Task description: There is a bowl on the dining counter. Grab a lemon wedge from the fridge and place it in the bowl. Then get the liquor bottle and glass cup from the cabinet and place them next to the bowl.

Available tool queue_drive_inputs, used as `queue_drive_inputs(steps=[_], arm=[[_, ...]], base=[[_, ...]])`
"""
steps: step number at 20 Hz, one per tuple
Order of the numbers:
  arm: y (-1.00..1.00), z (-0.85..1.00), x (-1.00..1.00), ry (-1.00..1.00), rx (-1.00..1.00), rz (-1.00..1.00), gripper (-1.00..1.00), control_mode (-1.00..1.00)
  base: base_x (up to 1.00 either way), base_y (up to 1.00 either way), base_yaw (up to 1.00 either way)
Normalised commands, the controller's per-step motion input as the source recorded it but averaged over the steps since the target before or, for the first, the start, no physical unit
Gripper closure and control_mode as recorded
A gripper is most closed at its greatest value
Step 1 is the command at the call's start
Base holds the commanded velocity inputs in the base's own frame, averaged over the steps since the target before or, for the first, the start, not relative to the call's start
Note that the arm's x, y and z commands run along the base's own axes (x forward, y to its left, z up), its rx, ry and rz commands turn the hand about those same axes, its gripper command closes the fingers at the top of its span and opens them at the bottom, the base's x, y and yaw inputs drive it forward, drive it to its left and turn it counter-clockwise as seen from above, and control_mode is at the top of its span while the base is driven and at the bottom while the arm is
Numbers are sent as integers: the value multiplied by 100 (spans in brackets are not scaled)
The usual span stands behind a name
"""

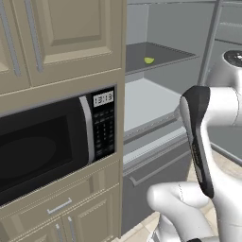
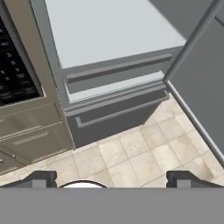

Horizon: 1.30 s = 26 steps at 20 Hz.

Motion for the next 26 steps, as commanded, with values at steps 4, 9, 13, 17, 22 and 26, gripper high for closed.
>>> queue_drive_inputs(steps=[4,9,13,17,22,26], arm=[[54,-18,-13,4,0,11,-100,-100],[6,0,-1,0,0,3,-100,100],[0,0,0,0,0,0,-100,100],[0,0,0,0,0,0,-100,100],[0,0,0,0,0,0,-100,100],[0,0,0,0,0,0,-100,100]], base=[[0,0,0],[0,-3,1],[12,-51,15],[30,-91,31],[23,-99,38],[30,-40,37]])
